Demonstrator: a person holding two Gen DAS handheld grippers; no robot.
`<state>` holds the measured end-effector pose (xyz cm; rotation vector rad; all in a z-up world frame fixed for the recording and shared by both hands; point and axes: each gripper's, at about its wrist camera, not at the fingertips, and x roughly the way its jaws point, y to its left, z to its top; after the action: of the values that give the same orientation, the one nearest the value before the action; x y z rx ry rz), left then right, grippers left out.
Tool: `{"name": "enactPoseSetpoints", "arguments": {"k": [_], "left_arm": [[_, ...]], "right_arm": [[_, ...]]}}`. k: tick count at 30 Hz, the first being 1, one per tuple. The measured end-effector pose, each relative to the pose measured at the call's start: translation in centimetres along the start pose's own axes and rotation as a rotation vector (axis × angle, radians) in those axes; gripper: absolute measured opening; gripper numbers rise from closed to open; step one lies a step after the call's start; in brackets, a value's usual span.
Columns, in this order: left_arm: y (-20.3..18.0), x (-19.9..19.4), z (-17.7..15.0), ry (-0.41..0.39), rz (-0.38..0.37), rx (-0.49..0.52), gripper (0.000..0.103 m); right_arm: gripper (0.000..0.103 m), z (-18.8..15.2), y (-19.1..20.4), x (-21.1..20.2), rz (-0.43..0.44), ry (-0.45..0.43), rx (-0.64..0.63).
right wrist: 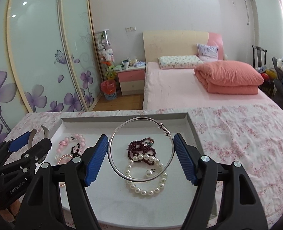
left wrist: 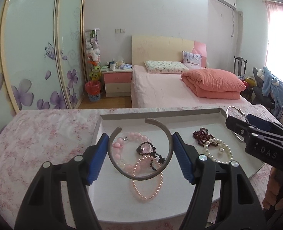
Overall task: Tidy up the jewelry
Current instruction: 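Carry both bangles into the grey tray and open both tools to release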
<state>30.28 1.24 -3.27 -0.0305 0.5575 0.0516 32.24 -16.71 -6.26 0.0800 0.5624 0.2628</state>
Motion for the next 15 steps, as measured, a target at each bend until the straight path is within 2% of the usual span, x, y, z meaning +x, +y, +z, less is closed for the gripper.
{"name": "enactPoseSetpoints", "arguments": {"k": [5,15], "left_arm": [[0.1,0.9,0.3,0.007,-0.014,0.005,0.066],[2.1,-0.2,0.4,0.008,0.017,-0.053,0.066]], "right_arm": [[0.076,0.1,-0.1,1.0,0.027,0.03,0.018],[0.076,0.2,-1.1,-0.4,0.022,0.011,0.037]]}}
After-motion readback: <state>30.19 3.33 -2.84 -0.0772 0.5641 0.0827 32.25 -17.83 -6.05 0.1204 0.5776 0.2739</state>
